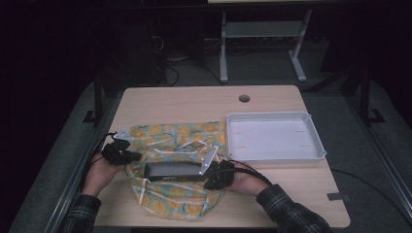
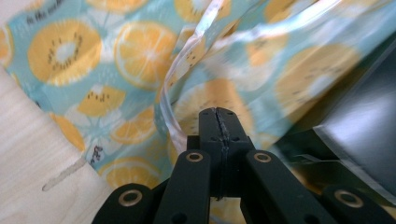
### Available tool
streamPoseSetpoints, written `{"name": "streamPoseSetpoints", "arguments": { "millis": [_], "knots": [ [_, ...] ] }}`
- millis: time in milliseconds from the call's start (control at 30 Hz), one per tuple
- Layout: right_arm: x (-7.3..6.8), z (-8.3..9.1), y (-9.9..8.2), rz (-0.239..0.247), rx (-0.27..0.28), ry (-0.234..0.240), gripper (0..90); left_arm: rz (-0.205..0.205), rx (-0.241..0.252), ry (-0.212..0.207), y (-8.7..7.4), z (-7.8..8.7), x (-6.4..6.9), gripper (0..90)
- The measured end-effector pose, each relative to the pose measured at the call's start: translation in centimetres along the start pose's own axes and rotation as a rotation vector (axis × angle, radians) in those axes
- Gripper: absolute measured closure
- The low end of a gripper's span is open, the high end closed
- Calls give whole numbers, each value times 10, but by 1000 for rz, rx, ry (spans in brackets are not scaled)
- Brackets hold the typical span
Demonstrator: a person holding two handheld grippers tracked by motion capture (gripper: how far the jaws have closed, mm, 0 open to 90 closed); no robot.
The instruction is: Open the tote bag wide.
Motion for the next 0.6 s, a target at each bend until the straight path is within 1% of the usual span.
{"name": "streamPoseSetpoints", "arguments": {
  "millis": [67, 100, 133, 167, 233, 267, 300, 367, 433, 500, 533, 567, 600],
  "knots": [
    [0, 0, 0, 0, 0, -2, 896, 13, -13, 1, -3, -4, -3, 898],
    [0, 0, 0, -2, -1, 0, 896, 12, -26, 15, -5, -5, -5, 898],
    [0, 0, 0, -1, -1, 0, 896, 14, -29, 22, -6, -6, -7, 898],
    [0, 0, -1, -2, -2, 1, 897, 14, -38, 20, -7, -6, -8, 898],
    [0, 1, -1, -2, -2, 1, 896, 15, -38, 27, -7, -7, -9, 898],
    [0, 1, -1, 0, -3, 0, 897, 11, -45, 34, -8, -9, -10, 898],
    [0, 1, -2, -1, -3, 1, 896, 2, -68, 46, -11, -11, -12, 898],
    [0, 1, -2, -1, -3, 1, 896, -2, -86, 55, -15, -14, -14, 898],
    [0, 1, -2, 0, -4, 0, 896, 8, -86, 70, -18, -12, -18, 898],
    [0, 1, -2, -5, -3, 1, 896, 24, -79, 75, -20, -10, -22, 899],
    [0, 1, -2, -6, -3, 0, 896, 31, -73, 84, -21, -9, -24, 899],
    [0, 1, -2, -5, -3, -1, 896, 25, -81, 99, -22, -8, -26, 899],
    [-1, 1, -2, -6, -4, 0, 896, 19, -93, 125, -23, -8, -29, 899]
  ]
}}
Point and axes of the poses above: each handheld gripper's, and its own axes: z roughly backward along the jaws, y roughly out of its top, x roughly to its right, the point moved 5 cm from there along -z, roughly forward along the jaws, and after that the axes turned 4 degrees about -z, right-handed, at the moved point
